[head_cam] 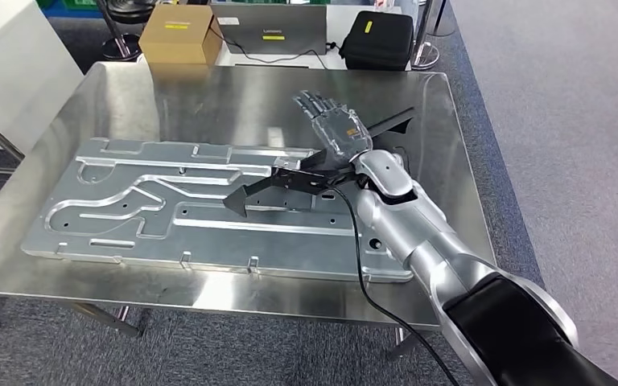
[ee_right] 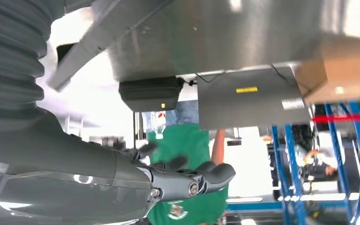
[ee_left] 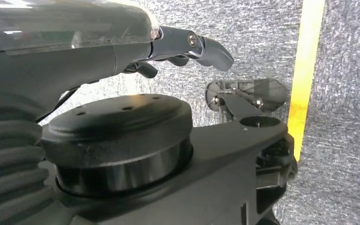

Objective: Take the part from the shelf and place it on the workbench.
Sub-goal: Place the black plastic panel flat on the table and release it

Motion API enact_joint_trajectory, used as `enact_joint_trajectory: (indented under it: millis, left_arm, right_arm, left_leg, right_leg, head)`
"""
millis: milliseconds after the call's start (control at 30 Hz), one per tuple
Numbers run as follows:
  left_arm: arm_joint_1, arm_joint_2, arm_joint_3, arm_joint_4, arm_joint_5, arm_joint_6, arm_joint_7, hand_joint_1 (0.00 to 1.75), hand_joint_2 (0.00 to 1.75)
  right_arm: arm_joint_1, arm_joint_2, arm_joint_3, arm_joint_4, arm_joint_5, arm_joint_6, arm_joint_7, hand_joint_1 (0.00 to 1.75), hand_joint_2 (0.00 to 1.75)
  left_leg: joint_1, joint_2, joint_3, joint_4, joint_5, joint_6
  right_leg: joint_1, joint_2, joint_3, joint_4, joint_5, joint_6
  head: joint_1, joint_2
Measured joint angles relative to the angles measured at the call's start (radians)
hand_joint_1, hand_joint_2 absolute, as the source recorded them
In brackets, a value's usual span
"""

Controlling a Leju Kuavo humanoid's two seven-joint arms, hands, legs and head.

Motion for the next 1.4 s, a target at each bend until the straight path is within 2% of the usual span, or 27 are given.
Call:
enact_joint_trajectory:
  millis: [67, 100, 133, 167, 200, 267, 300, 333, 400, 467, 533, 600, 633, 667, 700, 767, 833, 933, 1000, 1100, 1133, 1167, 1200, 1267, 1300, 1333, 1400]
  left_arm:
    - [0.001, 0.0, 0.0, 0.0, 0.001, 0.002, -0.002, 0.0, 0.0]
    - [0.001, 0.0, 0.001, 0.0, 0.003, 0.002, -0.003, 0.0, 0.0]
    - [0.002, 0.0, 0.001, 0.0, 0.005, 0.004, -0.005, 0.0, 0.0]
    - [0.002, 0.0, 0.002, 0.0, 0.008, 0.006, -0.007, 0.0, 0.0]
    - [0.002, 0.0, 0.004, 0.0, 0.01, 0.009, -0.009, 0.0, 0.0]
    - [0.002, 0.0, 0.007, 0.0, 0.015, 0.016, -0.014, 0.0, 0.0]
    - [0.002, 0.0, 0.008, 0.0, 0.017, 0.02, -0.017, 0.0, 0.0]
    - [0.002, 0.0, 0.009, 0.0, 0.019, 0.023, -0.019, 0.0, 0.0]
    - [0.004, 0.0, 0.012, 0.0, 0.021, 0.031, -0.023, 0.0, 0.0]
    - [0.006, -0.001, 0.014, 0.0, 0.021, 0.038, -0.025, 0.0, 0.0]
    - [0.006, -0.002, 0.015, 0.0, 0.022, 0.041, -0.025, 0.0, 0.0]
    - [0.006, -0.002, 0.016, 0.0, 0.022, 0.042, -0.025, 0.0, 0.0]
    - [0.006, -0.002, 0.016, 0.0, 0.022, 0.042, -0.025, 0.0, 0.0]
    - [0.006, -0.002, 0.016, 0.0, 0.022, 0.042, -0.025, 0.0, 0.0]
    - [0.005, -0.003, 0.016, 0.0, 0.021, 0.043, -0.025, 0.0, 0.0]
    - [0.004, -0.004, 0.016, 0.0, 0.02, 0.047, -0.026, 0.0, 0.0]
    - [0.003, -0.006, 0.016, 0.0, 0.02, 0.06, -0.032, 0.0, 0.0]
    - [0.005, -0.009, 0.018, 0.0, 0.025, 0.081, -0.056, 0.0, 0.0]
    - [0.004, -0.01, 0.02, 0.0, 0.027, 0.084, -0.077, 0.0, 0.0]
    - [0.002, -0.01, 0.021, 0.0, 0.027, 0.074, -0.11, 0.0, 0.0]
    - [0.001, -0.01, 0.021, 0.0, 0.027, 0.068, -0.117, 0.0, 0.0]
    - [0.0, -0.01, 0.021, 0.0, 0.027, 0.064, -0.123, 0.0, 0.0]
    - [-0.001, -0.01, 0.021, 0.0, 0.027, 0.061, -0.129, 0.0, 0.0]
    - [-0.004, -0.01, 0.021, 0.0, 0.027, 0.058, -0.138, 0.0, 0.0]
    - [-0.006, -0.01, 0.021, 0.0, 0.028, 0.056, -0.143, 0.0, 0.0]
    - [-0.007, -0.01, 0.021, 0.0, 0.028, 0.056, -0.147, 0.0, 0.0]
    - [-0.008, -0.009, 0.021, 0.0, 0.027, 0.055, -0.152, 0.0, 0.0]
  right_arm:
    - [0.003, -0.003, -0.019, -0.005, -0.036, -0.003, -0.011, 0.0, 1.75]
    - [0.007, -0.005, -0.03, -0.008, -0.06, -0.004, -0.019, 0.0, 1.75]
    - [0.014, -0.007, -0.044, -0.014, -0.096, -0.006, -0.031, 0.0, 1.75]
    - [0.024, -0.009, -0.064, -0.026, -0.143, -0.009, -0.046, 0.0, 1.75]
    - [0.036, -0.012, -0.091, -0.045, -0.198, -0.011, -0.063, 0.0, 1.75]
    - [0.058, -0.019, -0.158, -0.105, -0.326, 0.001, -0.094, 0.0, 1.75]
    - [0.069, -0.024, -0.194, -0.141, -0.389, 0.017, -0.103, 0.0, 1.75]
    - [0.081, -0.03, -0.231, -0.177, -0.451, 0.039, -0.108, 0.0, 1.75]
    - [0.109, -0.046, -0.304, -0.249, -0.565, 0.081, -0.107, 0.0, 1.75]
    - [0.13, -0.062, -0.373, -0.314, -0.648, 0.109, -0.103, 0.0, 1.75]
    - [0.139, -0.075, -0.428, -0.366, -0.679, 0.12, -0.099, 0.0, 1.75]
    - [0.15, -0.085, -0.462, -0.401, -0.683, 0.126, -0.094, 0.0, 1.75]
    - [0.159, -0.089, -0.472, -0.414, -0.685, 0.128, -0.091, 0.0, 1.75]
    - [0.166, -0.091, -0.481, -0.425, -0.698, 0.137, -0.088, 0.0, 1.75]
    - [0.172, -0.093, -0.489, -0.434, -0.727, 0.155, -0.081, 0.0, 1.75]
    - [0.176, -0.096, -0.52, -0.456, -0.87, 0.25, -0.036, 0.0, 1.75]
    - [0.176, -0.099, -0.571, -0.471, -1.079, 0.385, 0.062, 0.0, 1.75]
    - [0.179, -0.12, -0.636, -0.467, -1.306, 0.505, 0.196, 0.0, 1.75]
    - [0.18, -0.139, -0.66, -0.457, -1.373, 0.534, 0.221, 0.0, 1.75]
    - [0.189, -0.173, -0.69, -0.441, -1.424, 0.555, 0.233, 0.0, 1.75]
    - [0.197, -0.184, -0.697, -0.438, -1.432, 0.56, 0.235, 0.0, 1.75]
    - [0.206, -0.194, -0.702, -0.436, -1.439, 0.563, 0.235, 0.0, 1.75]
    - [0.214, -0.203, -0.705, -0.436, -1.443, 0.565, 0.236, 0.0, 1.75]
    - [0.23, -0.217, -0.707, -0.44, -1.447, 0.563, 0.234, 0.0, 1.75]
    - [0.238, -0.224, -0.707, -0.445, -1.444, 0.561, 0.233, 0.0, 1.75]
    - [0.246, -0.233, -0.705, -0.451, -1.437, 0.558, 0.233, 0.0, 1.75]
    - [0.263, -0.248, -0.698, -0.46, -1.42, 0.557, 0.232, 0.0, 1.75]
  left_leg:
    - [0.005, 0.001, -0.055, 0.126, -0.064, -0.008]
    - [0.007, 0.001, -0.083, 0.188, -0.087, -0.011]
    - [0.009, 0.001, -0.098, 0.219, -0.09, -0.014]
    - [0.012, 0.002, -0.095, 0.212, -0.074, -0.016]
    - [0.014, 0.002, -0.075, 0.168, -0.043, -0.017]
    - [0.017, 0.002, -0.011, 0.032, 0.018, -0.018]
    - [0.016, 0.001, 0.013, -0.017, 0.033, -0.014]
    - [0.014, 0.0, 0.025, -0.042, 0.036, -0.01]
    - [0.01, -0.003, 0.026, -0.049, 0.034, 0.005]
    - [0.011, -0.005, 0.026, -0.053, 0.038, 0.02]
    - [0.011, -0.004, 0.027, -0.057, 0.041, 0.032]
    - [0.007, -0.002, 0.027, -0.057, 0.041, 0.039]
    - [0.005, -0.001, 0.027, -0.057, 0.04, 0.04]
    - [0.003, -0.001, 0.027, -0.057, 0.04, 0.041]
    - [0.001, -0.001, 0.028, -0.056, 0.039, 0.041]
    - [-0.004, -0.001, 0.028, -0.055, 0.038, 0.039]
    - [-0.008, -0.003, 0.028, -0.054, 0.037, 0.033]
    - [-0.007, -0.004, 0.026, -0.054, 0.034, 0.021]
    - [-0.006, -0.001, 0.013, -0.02, 0.007, 0.011]
    - [0.0, 0.002, -0.063, 0.158, -0.084, 0.0]
    - [0.002, 0.002, -0.085, 0.206, -0.098, -0.002]
    - [0.003, 0.002, -0.092, 0.221, -0.093, -0.004]
    - [0.005, 0.002, -0.081, 0.196, -0.07, -0.005]
    - [0.007, 0.002, -0.017, 0.065, -0.005, -0.001]
    - [0.006, 0.002, 0.013, 0.003, 0.016, 0.003]
    - [0.005, 0.002, 0.032, -0.037, 0.025, 0.008]
    - [0.0, 0.0, 0.04, -0.056, 0.026, 0.017]
  right_leg:
    - [-0.001, -0.001, 0.001, -0.001, 0.0, -0.004]
    - [-0.001, -0.002, 0.001, -0.001, 0.0, -0.005]
    - [-0.001, -0.002, 0.001, 0.0, 0.0, -0.005]
    - [-0.002, -0.002, 0.001, 0.0, -0.001, -0.004]
    - [-0.003, -0.002, 0.002, 0.002, -0.002, -0.002]
    - [-0.003, -0.001, 0.002, 0.007, -0.006, 0.006]
    - [-0.002, -0.001, 0.001, 0.009, -0.007, 0.012]
    - [-0.001, -0.002, -0.001, 0.01, -0.007, 0.018]
    - [0.0, -0.004, -0.002, 0.008, -0.005, 0.029]
    - [-0.005, -0.006, -0.008, 0.023, -0.018, 0.04]
    - [-0.007, -0.005, -0.046, 0.104, -0.067, 0.046]
    - [-0.006, -0.004, -0.111, 0.238, -0.123, 0.048]
    - [-0.006, -0.004, -0.134, 0.283, -0.133, 0.048]
    - [-0.006, -0.004, -0.142, 0.294, -0.125, 0.046]
    - [-0.006, -0.005, -0.129, 0.264, -0.098, 0.042]
    - [-0.001, -0.005, -0.063, 0.127, -0.033, 0.03]
    - [0.006, -0.006, -0.015, 0.028, -0.004, 0.023]
    - [0.007, -0.009, -0.007, 0.008, -0.003, 0.016]
    - [0.001, -0.01, -0.003, -0.001, 0.002, 0.006]
    - [0.0, -0.011, -0.001, -0.003, 0.003, -0.001]
    - [0.0, -0.011, -0.001, -0.002, 0.003, -0.002]
    - [0.0, -0.01, -0.001, -0.001, 0.002, -0.001]
    - [0.0, -0.009, -0.001, 0.0, 0.002, -0.001]
    - [0.0, -0.007, 0.0, 0.003, 0.0, 0.003]
    - [0.001, -0.006, 0.0, 0.005, -0.001, 0.007]
    - [0.002, -0.005, 0.0, 0.005, -0.001, 0.012]
    - [0.003, -0.005, -0.001, 0.004, 0.001, 0.024]
  head:
    - [-0.001, 0.0]
    - [-0.001, 0.0]
    - [-0.001, 0.0]
    - [-0.001, 0.0]
    - [-0.001, 0.0]
    - [-0.002, 0.0]
    - [-0.002, 0.0]
    - [-0.002, 0.0]
    - [-0.002, 0.0]
    - [-0.002, 0.0]
    - [-0.001, 0.0]
    - [-0.001, 0.0]
    - [-0.001, 0.0]
    - [-0.001, 0.0]
    - [-0.001, 0.0]
    - [-0.002, 0.0]
    - [-0.002, 0.0]
    - [-0.002, 0.0]
    - [-0.004, 0.0]
    - [-0.006, 0.0]
    - [-0.006, 0.0]
    - [-0.006, 0.0]
    - [-0.006, 0.0]
    - [-0.006, 0.0]
    - [-0.006, 0.0]
    - [-0.006, 0.0]
    - [-0.005, 0.0]
